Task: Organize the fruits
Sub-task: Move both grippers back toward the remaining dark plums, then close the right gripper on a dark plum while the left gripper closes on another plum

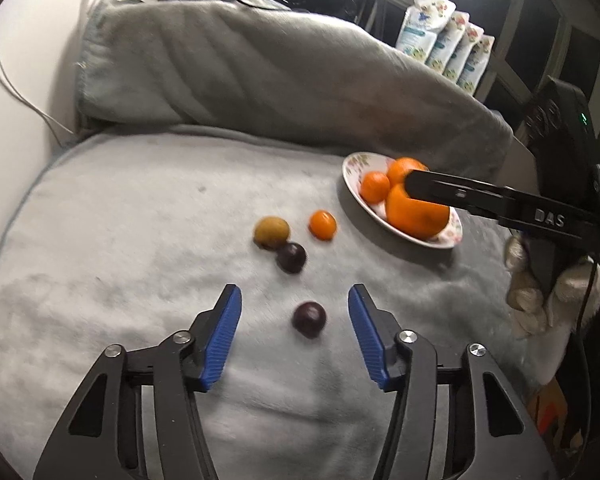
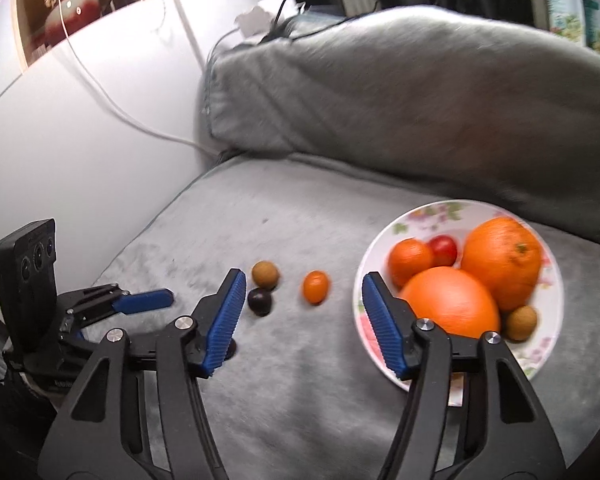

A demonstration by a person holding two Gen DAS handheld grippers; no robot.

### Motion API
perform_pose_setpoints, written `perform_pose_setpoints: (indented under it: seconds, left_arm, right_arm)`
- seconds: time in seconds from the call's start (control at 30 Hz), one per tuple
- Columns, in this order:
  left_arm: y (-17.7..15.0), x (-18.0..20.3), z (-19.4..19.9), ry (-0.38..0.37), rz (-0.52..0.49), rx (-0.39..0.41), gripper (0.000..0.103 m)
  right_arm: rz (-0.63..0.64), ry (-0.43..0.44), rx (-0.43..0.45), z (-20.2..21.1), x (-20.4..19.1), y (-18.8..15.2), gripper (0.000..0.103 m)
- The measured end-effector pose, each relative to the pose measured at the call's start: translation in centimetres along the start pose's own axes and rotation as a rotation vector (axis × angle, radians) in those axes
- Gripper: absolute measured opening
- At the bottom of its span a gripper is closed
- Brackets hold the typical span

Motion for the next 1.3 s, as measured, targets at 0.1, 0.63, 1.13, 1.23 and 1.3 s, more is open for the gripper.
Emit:
perform_pose_setpoints:
  seconds: [0.1, 0.63, 1.13, 1.23, 1.3]
  left_arm:
    - [-0.5, 0.6, -0.8, -0.012, -0.011, -0.024, 0.048]
    - [-1.4, 1.4, -3.4, -0.020, -0.035, -0.083, 0.039]
    - [-1.2, 1.8, -5.0, -0.020, -0.051, -0.104, 0.028]
    - [-1.2, 1.7, -5.0, -0.018, -0.056, -0.106, 0.027]
    - [-1.2, 1.7, -5.1, -0.017, -0.059, -0.106, 0.026]
  right_arm:
    - [0.000, 0.037, -0.047, -1.8, -0.4, -0.3, 0.054]
    - [-0.025, 0.118, -0.205, -8.5, -1.2, -1.6, 0.035]
    - [-0.044, 0.116, -0.250, -11.1, -0.4, -2.2, 0.031]
    - [-0.042, 0.119, -0.252, -11.3, -0.4, -2.2, 0.030]
    - [-0.039, 0.121, -0.254, -11.3, -0.4, -2.3, 0.029]
Point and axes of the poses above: each gripper's, at about its wrist camera, not at the fingertips, and z roughly against the way its jaws point, x to its right, y to its top, the point moved 4 cm from there along -z, roughly the way its jaws point, and after that the axes turned 11 degrees about y, right-handed, at the moved point
